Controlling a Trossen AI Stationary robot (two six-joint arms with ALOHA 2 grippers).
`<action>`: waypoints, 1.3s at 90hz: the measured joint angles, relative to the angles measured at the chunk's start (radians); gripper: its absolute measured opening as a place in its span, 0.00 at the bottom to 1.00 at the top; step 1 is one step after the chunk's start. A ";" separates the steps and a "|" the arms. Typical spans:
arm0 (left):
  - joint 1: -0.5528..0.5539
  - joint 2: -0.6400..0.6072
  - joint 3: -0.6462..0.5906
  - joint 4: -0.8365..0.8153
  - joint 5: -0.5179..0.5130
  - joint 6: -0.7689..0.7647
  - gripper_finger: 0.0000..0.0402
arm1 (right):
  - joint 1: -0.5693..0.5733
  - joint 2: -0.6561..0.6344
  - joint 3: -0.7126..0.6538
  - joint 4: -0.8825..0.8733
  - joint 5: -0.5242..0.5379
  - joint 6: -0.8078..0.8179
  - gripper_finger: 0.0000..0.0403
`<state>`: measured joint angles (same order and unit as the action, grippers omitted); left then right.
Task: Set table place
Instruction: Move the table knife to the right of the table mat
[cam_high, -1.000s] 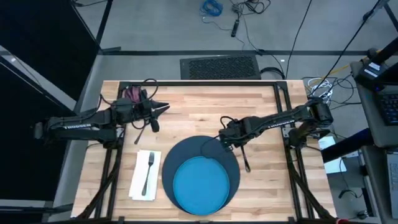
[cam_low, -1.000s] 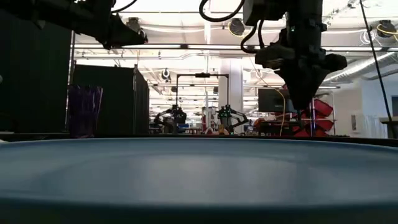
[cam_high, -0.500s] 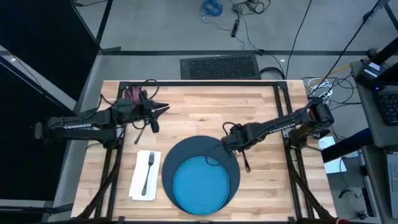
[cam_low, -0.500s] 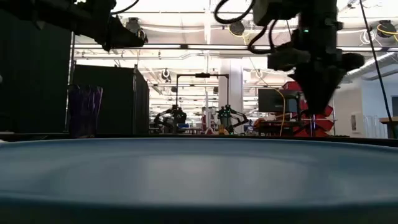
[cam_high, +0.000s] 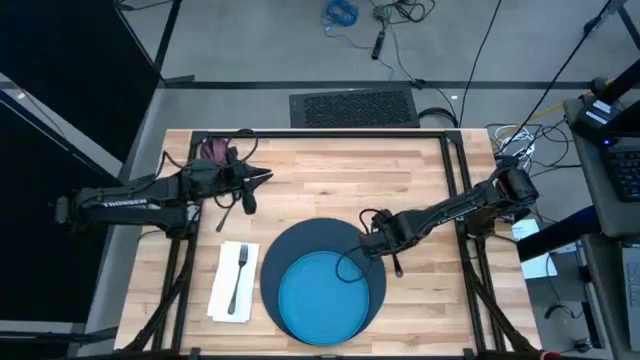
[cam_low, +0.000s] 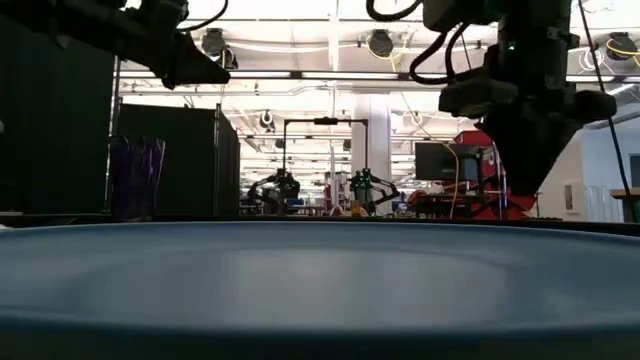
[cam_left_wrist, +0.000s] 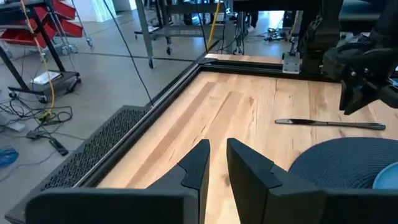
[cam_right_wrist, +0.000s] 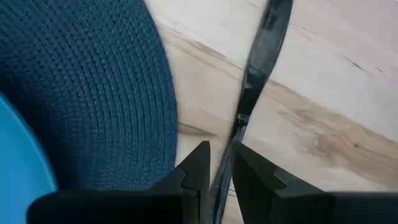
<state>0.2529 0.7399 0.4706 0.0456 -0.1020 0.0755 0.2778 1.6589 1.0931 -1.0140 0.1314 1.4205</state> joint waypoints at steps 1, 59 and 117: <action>0.000 0.000 0.000 0.000 0.000 0.005 0.11 | 0.000 0.002 0.000 0.000 0.000 0.003 0.12; 0.000 0.000 0.000 -0.003 0.000 0.008 0.11 | 0.054 0.070 0.000 -0.017 -0.049 0.037 0.12; 0.000 0.000 0.000 -0.002 0.000 -0.017 0.11 | 0.104 0.070 0.000 -0.077 -0.001 0.028 0.16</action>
<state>0.2529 0.7399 0.4706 0.0437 -0.1020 0.0589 0.3817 1.7290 1.0927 -1.0906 0.1303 1.4483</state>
